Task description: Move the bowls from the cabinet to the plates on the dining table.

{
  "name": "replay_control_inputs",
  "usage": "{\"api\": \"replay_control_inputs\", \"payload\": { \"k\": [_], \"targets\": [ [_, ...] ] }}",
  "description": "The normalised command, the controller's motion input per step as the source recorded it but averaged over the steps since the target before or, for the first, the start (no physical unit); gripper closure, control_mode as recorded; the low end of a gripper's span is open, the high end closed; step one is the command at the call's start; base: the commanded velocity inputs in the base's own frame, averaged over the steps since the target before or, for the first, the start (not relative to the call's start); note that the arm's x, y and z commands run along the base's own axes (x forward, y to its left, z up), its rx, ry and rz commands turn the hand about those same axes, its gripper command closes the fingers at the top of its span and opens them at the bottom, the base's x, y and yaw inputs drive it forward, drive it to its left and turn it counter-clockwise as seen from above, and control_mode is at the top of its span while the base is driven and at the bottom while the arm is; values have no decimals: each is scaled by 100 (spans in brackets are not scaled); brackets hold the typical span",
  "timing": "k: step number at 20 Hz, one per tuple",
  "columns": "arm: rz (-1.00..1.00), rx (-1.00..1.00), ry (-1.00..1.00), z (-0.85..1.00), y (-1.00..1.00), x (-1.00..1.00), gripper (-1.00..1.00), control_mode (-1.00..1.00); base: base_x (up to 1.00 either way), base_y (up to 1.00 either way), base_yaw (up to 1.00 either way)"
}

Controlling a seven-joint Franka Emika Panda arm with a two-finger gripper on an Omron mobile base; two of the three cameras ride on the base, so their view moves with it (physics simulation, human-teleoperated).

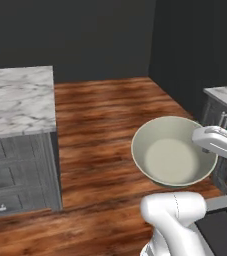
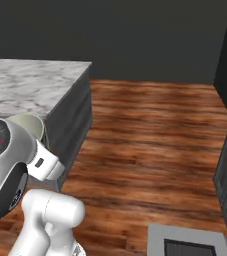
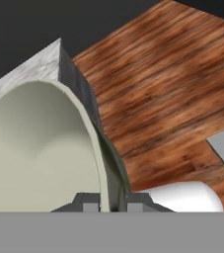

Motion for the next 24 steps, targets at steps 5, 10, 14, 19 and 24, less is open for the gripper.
{"api": "replay_control_inputs", "payload": {
  "k": [5, 10, 14, 19, 24],
  "targets": [
    [0, 0, 0, 0, 0, 0, 100, 100, 0, 0, -14],
    [0, 0, 0, 0, 0, 0, 100, 100, 0, 24, 0],
    [0, 0, 0, 0, 0, 0, 100, 100, 0, 58, 0],
    [0, 0, 0, 0, 0, 0, 100, 100, 3, 70, 0],
    [0, 0, 0, 0, 0, 0, 100, 100, 8, 75, 0]
  ]
}}
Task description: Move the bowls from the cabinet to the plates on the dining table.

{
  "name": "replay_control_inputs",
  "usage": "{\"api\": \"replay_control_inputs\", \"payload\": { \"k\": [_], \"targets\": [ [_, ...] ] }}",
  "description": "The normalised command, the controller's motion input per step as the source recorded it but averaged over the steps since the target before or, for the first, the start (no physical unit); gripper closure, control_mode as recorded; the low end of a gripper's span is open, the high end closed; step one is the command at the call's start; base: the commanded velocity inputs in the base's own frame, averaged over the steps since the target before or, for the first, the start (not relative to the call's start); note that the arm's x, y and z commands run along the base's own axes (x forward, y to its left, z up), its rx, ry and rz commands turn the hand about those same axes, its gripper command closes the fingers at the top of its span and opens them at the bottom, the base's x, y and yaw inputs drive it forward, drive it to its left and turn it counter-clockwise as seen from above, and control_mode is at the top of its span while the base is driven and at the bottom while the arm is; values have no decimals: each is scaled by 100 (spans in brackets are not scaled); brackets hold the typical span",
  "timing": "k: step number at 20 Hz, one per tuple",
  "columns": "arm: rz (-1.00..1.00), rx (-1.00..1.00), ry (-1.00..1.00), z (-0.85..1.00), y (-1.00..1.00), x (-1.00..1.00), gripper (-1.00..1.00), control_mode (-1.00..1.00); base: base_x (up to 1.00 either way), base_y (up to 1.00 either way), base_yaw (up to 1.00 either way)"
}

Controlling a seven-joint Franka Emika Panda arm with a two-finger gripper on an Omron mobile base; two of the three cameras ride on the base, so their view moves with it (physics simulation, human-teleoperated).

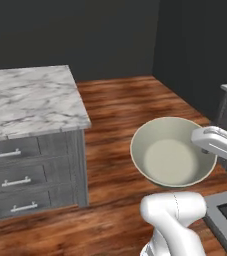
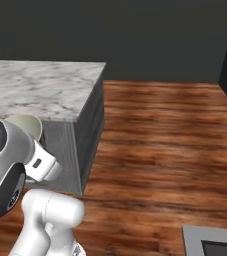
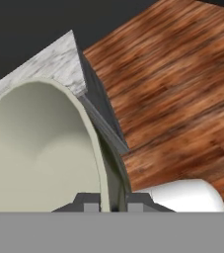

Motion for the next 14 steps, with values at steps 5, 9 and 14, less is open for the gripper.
{"api": "replay_control_inputs", "payload": {
  "k": [5, 9, 14],
  "targets": [
    [0, 0, 0, 0, 0, 0, 100, 100, 15, 76, 1],
    [0, 0, 0, 0, 0, 0, 100, 100, 18, 83, 2],
    [0, 0, 0, 0, 0, 0, 100, 100, 23, 82, 3]
  ]
}}
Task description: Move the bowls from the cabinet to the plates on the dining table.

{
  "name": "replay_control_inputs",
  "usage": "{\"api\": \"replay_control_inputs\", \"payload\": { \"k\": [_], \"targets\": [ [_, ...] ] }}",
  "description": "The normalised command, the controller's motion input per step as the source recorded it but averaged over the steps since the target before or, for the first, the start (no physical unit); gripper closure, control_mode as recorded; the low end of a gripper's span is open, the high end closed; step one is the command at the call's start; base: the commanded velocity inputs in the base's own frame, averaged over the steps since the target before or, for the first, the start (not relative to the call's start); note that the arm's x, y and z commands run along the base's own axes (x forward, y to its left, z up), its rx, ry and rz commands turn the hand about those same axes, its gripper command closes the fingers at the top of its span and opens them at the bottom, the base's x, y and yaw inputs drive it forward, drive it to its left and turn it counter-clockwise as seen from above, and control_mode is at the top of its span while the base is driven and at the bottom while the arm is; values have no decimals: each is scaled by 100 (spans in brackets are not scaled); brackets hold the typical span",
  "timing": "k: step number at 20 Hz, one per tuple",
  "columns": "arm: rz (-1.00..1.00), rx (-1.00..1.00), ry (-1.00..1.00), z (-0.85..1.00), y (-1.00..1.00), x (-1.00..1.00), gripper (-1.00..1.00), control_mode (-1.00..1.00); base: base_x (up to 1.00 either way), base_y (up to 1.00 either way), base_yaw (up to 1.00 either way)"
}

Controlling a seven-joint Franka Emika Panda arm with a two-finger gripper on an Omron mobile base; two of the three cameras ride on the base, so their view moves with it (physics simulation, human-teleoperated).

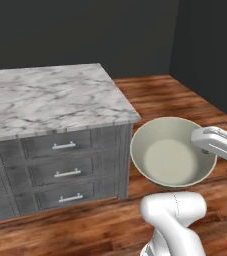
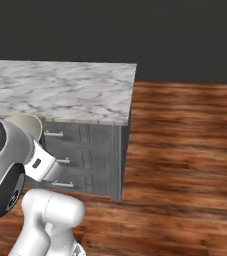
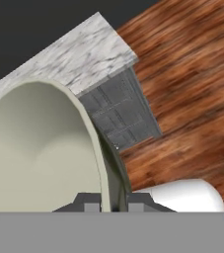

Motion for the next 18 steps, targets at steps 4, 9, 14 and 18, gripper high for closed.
{"api": "replay_control_inputs", "payload": {
  "k": [4, 9, 14, 18],
  "targets": [
    [0, 0, 0, 0, 0, 0, 100, 100, 24, 81, 4],
    [0, 0, 0, 0, 0, 0, 100, 100, 24, 84, 4],
    [0, 0, 0, 0, 0, 0, 100, 100, 26, 83, 4],
    [0, 0, 0, 0, 0, 0, 100, 100, 26, 79, 5]
  ]
}}
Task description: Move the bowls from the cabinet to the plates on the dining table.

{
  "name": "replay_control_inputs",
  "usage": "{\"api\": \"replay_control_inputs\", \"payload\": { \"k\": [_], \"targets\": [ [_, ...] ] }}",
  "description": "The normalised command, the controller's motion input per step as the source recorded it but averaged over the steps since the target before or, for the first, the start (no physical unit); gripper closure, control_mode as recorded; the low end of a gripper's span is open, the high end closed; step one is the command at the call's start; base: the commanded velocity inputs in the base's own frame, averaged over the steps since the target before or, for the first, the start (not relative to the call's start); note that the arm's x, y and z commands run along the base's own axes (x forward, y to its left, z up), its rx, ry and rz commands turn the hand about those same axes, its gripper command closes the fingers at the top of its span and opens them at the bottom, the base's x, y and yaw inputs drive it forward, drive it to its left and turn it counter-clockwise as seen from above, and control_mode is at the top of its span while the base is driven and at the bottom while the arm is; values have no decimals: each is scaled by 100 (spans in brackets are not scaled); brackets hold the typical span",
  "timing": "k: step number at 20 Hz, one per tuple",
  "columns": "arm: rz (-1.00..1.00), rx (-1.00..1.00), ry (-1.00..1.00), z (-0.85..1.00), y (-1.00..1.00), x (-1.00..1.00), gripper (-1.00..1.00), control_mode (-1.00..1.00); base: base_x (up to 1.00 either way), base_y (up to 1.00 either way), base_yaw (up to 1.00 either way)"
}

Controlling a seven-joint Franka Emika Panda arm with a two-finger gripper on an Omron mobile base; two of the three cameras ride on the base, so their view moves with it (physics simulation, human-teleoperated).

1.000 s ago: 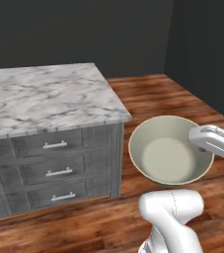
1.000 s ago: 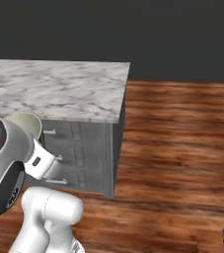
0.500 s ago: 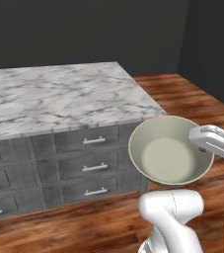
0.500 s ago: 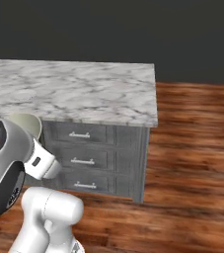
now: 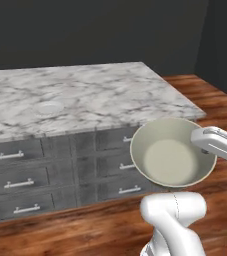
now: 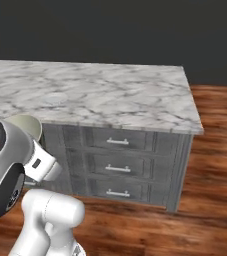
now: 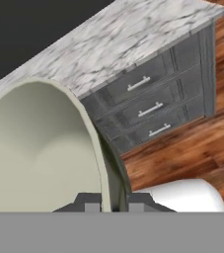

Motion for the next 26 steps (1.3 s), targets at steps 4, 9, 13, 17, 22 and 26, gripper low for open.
{"api": "replay_control_inputs", "payload": {
  "k": [4, 9, 13, 17, 22, 26],
  "targets": [
    [0, 0, 0, 0, 0, 0, 100, 100, 25, 72, 5],
    [0, 0, 0, 0, 0, 0, 100, 100, 25, 75, 5],
    [0, 0, 0, 0, 0, 0, 100, 100, 26, 71, 6],
    [0, 0, 0, 0, 0, 0, 100, 100, 5, 8, 1],
    [0, 0, 0, 0, 0, 0, 100, 100, 4, 0, 0],
    [0, 0, 0, 0, 0, 0, 100, 100, 50, -2, -3]
  ]
}}
